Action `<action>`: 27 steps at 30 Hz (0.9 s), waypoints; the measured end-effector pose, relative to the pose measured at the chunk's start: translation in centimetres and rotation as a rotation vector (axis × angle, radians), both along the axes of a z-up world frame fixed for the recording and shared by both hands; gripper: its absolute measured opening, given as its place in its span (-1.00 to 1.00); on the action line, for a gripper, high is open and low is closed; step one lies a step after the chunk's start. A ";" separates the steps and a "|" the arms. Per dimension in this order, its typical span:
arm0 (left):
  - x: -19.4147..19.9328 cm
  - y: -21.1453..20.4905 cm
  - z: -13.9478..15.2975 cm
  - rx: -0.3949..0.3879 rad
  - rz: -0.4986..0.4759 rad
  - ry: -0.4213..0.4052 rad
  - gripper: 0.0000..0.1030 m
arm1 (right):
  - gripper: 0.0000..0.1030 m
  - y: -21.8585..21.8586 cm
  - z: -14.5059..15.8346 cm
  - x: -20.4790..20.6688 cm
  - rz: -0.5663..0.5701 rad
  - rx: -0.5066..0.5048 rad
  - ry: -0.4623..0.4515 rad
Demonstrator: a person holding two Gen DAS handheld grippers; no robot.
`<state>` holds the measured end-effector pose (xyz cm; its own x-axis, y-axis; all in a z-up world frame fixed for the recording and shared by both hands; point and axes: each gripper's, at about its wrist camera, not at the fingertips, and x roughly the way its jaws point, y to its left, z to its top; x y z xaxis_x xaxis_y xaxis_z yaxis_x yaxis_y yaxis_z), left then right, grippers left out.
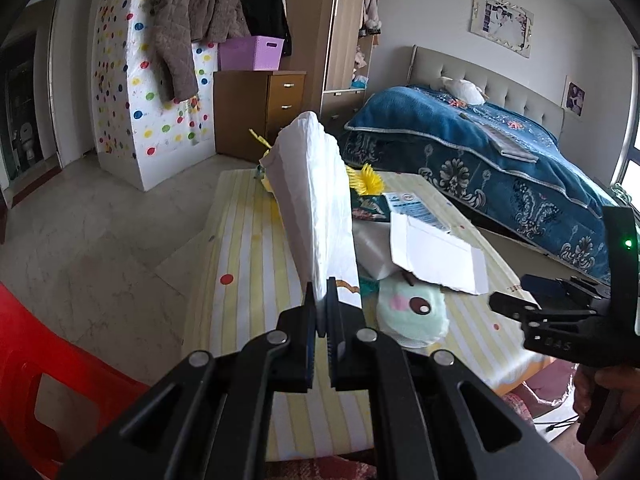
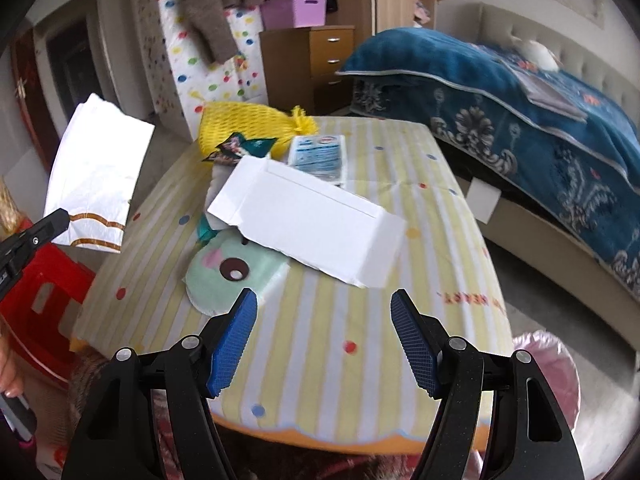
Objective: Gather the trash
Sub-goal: 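Grasp the white envelope with the right gripper while the left holds the paper bag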
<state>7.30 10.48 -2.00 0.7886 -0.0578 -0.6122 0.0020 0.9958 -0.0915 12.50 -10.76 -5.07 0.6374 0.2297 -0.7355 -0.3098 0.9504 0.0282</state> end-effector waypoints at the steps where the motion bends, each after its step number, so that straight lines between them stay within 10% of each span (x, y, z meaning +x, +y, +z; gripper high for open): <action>1: 0.2 0.1 -0.3 0.001 0.002 0.003 -0.95 | 0.35 0.9 -0.3 0.4 0.013 -0.011 -0.001; 20: 2.4 1.5 -1.8 -0.010 0.005 0.027 -0.95 | 0.31 10.8 -4.3 5.6 0.034 -0.373 -0.144; 27: 1.7 1.2 -1.4 -0.018 -0.003 0.020 -0.95 | -0.31 10.6 -3.3 6.0 0.019 -0.385 -0.139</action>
<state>9.00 11.71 -3.41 0.7757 -0.0715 -0.6270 0.0032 0.9940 -0.1094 18.50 -0.19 -8.33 0.7354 -0.0324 -0.6769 -0.3033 0.8775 -0.3715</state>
